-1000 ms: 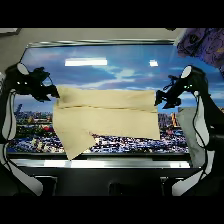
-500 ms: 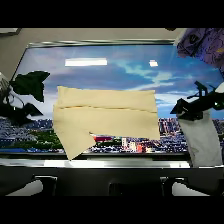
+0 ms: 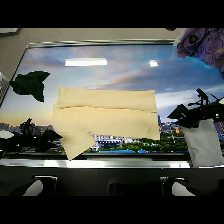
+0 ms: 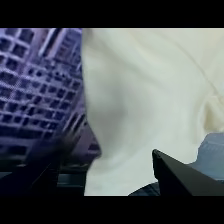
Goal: Fold the clothes and pants, and hang the long-sleeved shirts on hangers.
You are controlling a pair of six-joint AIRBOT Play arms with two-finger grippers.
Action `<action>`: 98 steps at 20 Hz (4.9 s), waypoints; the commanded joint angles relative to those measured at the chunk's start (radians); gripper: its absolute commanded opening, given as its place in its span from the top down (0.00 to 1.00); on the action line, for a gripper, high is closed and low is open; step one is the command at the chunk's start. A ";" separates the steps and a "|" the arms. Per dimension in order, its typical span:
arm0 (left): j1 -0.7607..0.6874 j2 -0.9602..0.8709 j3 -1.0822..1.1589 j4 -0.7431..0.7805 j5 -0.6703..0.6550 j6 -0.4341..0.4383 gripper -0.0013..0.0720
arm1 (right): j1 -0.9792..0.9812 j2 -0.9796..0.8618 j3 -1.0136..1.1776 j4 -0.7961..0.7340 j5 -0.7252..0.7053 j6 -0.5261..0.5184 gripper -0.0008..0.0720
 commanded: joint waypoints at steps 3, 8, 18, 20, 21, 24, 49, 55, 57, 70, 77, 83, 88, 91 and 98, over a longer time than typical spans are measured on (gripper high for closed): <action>-0.120 -0.034 -0.042 -0.081 0.116 0.019 0.11 | -0.002 0.006 -0.006 0.077 0.045 0.000 0.28; -0.176 -0.097 -0.041 -0.093 0.149 0.019 0.95 | -0.002 0.006 -0.006 0.021 0.073 -0.008 0.28; -0.175 -0.096 -0.029 -0.100 0.098 0.018 0.96 | -0.002 -0.029 -0.250 -0.003 -0.102 -0.127 0.24; -0.175 -0.096 -0.029 -0.100 0.087 0.018 0.96 | -0.002 -0.029 -0.301 0.003 -0.148 -0.156 0.24; -0.175 -0.096 -0.029 -0.100 0.087 0.018 0.96 | -0.002 -0.029 -0.325 0.003 -0.168 -0.170 0.23; -0.175 -0.096 -0.029 -0.100 0.087 0.018 0.96 | -0.002 -0.029 -0.383 0.056 -0.216 -0.228 0.23; 0.009 0.304 0.176 0.130 -0.325 -0.110 0.96 | -0.002 0.287 -0.409 0.071 -0.008 0.030 0.95; 0.008 0.411 0.177 0.113 -0.354 -0.155 0.96 | -0.002 0.451 -0.406 -0.005 0.068 0.101 0.95; -0.008 0.364 0.185 0.098 -0.309 -0.144 0.96 | -0.001 0.427 -0.391 0.008 0.037 0.087 0.95; -0.145 -0.256 0.612 0.092 -0.094 -0.086 0.96 | 0.235 -0.052 -0.022 -0.047 -0.254 0.102 0.95; -0.152 -0.508 0.810 0.068 -0.088 -0.064 0.96 | 0.235 -0.191 0.022 0.055 -0.353 0.043 0.95; -0.178 -0.659 0.924 0.058 -0.087 -0.055 0.96 | 0.235 -0.274 0.022 0.130 -0.455 -0.002 0.95; -0.199 -0.710 0.981 0.059 -0.085 -0.046 0.38 | 0.217 -0.286 0.072 0.140 -0.362 0.026 0.43; -0.183 -0.694 1.067 0.090 -0.105 -0.089 0.35 | 0.135 -0.286 0.163 0.060 -0.238 0.080 0.26; -0.205 -0.637 1.166 0.231 -0.153 -0.154 0.35 | 0.030 -0.391 0.162 0.170 -0.121 -0.079 0.23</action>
